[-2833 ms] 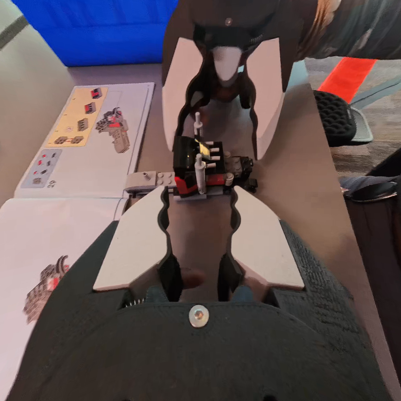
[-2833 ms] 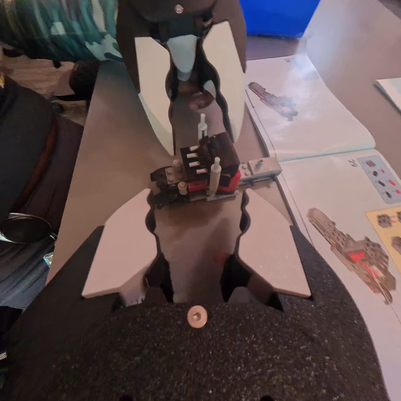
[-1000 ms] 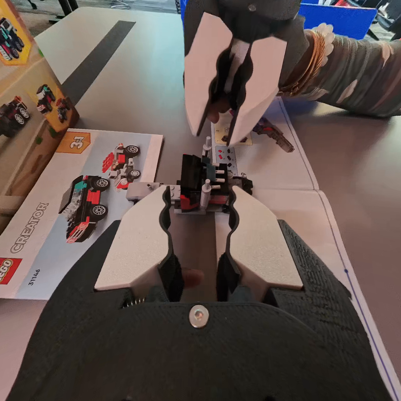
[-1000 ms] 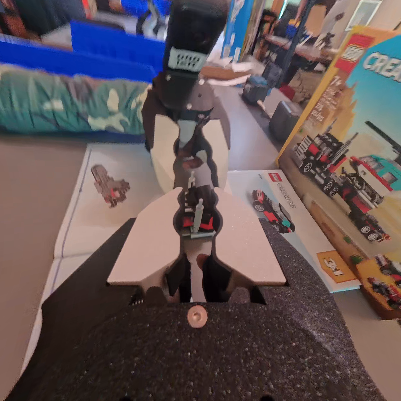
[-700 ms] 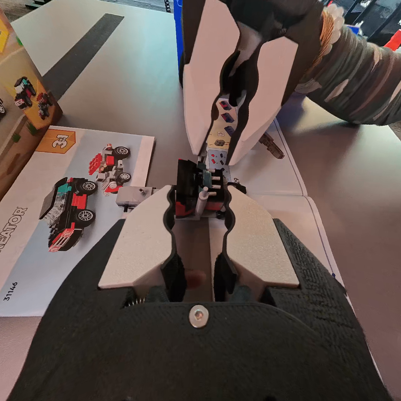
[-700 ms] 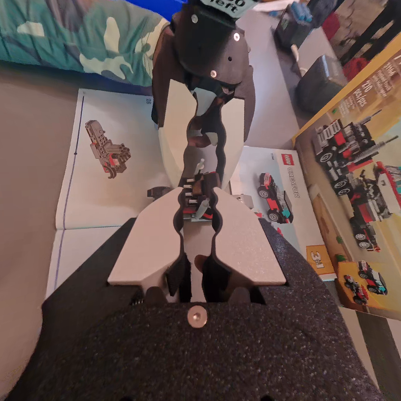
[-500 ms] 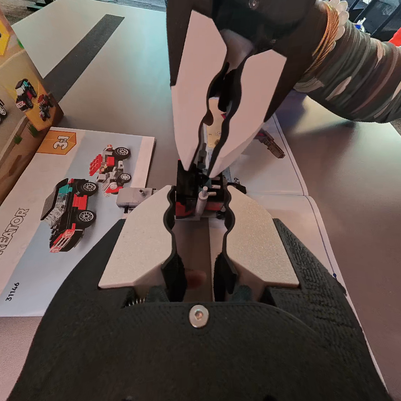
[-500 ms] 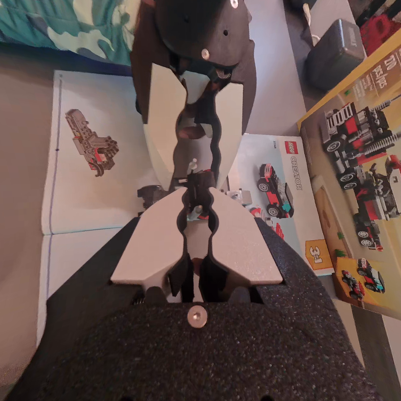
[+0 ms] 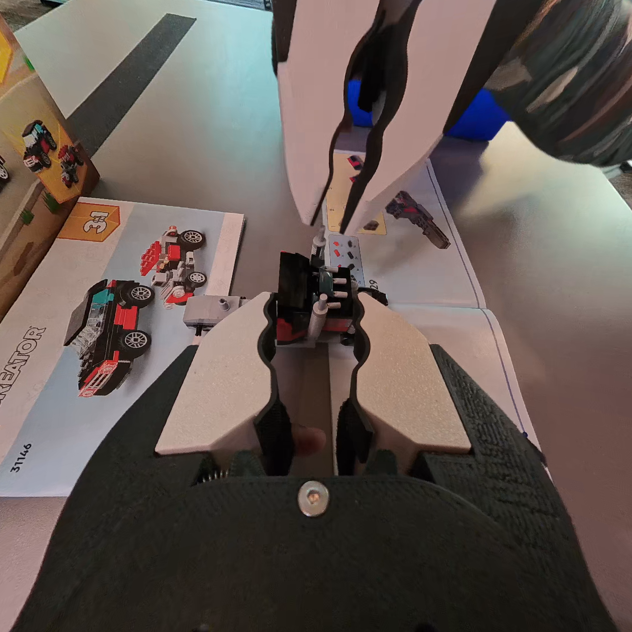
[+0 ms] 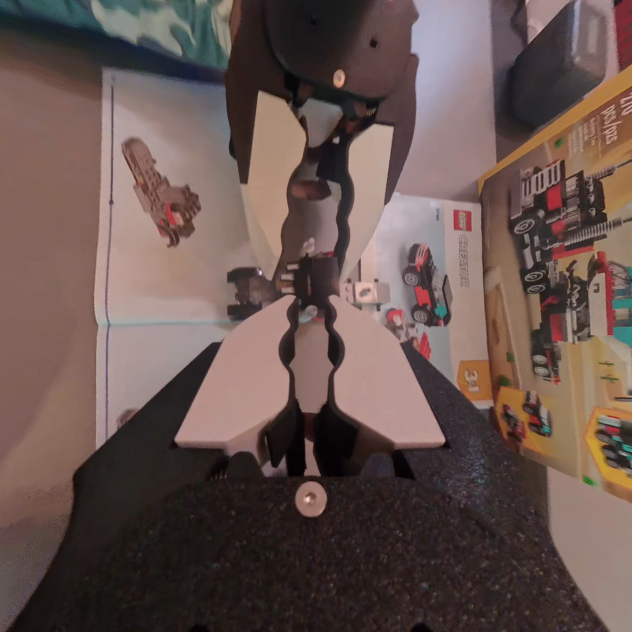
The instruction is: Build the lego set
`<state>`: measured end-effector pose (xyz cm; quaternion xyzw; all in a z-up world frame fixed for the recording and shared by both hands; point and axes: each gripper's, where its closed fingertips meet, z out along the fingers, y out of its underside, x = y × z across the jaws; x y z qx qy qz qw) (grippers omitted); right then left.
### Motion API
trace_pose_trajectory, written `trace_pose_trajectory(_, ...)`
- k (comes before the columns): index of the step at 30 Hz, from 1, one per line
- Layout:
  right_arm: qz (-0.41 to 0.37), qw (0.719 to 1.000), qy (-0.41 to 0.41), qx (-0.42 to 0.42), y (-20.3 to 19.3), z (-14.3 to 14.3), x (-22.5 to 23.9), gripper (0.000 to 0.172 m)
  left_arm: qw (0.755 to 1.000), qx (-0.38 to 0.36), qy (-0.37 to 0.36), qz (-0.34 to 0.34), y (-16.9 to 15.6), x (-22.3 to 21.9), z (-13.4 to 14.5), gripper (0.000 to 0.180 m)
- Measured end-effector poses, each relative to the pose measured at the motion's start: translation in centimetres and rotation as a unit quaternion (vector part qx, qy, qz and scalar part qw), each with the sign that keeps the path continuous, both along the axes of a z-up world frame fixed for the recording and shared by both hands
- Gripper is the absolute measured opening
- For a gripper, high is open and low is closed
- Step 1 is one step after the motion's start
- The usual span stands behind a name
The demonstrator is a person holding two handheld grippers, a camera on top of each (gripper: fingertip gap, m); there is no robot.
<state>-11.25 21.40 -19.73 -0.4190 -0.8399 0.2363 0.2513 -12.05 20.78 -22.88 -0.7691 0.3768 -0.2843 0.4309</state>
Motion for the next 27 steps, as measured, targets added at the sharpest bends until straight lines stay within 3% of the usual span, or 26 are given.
trace_pose_trajectory(3, 0.025, 0.997, -0.063, 0.029, -0.3, -0.4, 0.2, 0.014, 1.0, -0.004, 0.001, -0.001, -0.1, -0.1, 0.0, 0.043)
trace_pose_trajectory(11, 0.055, 0.983, -0.142, 0.099, -0.1, -1.9, -0.1, 0.013, 1.0, -0.005, 0.005, -0.001, -0.1, -0.1, 0.0, 0.043)
trace_pose_trajectory(27, 0.112, 0.971, -0.158, 0.139, 0.2, -2.3, -0.1, 0.008, 1.0, -0.001, 0.003, 0.001, 0.1, 0.1, 0.0, 0.043)
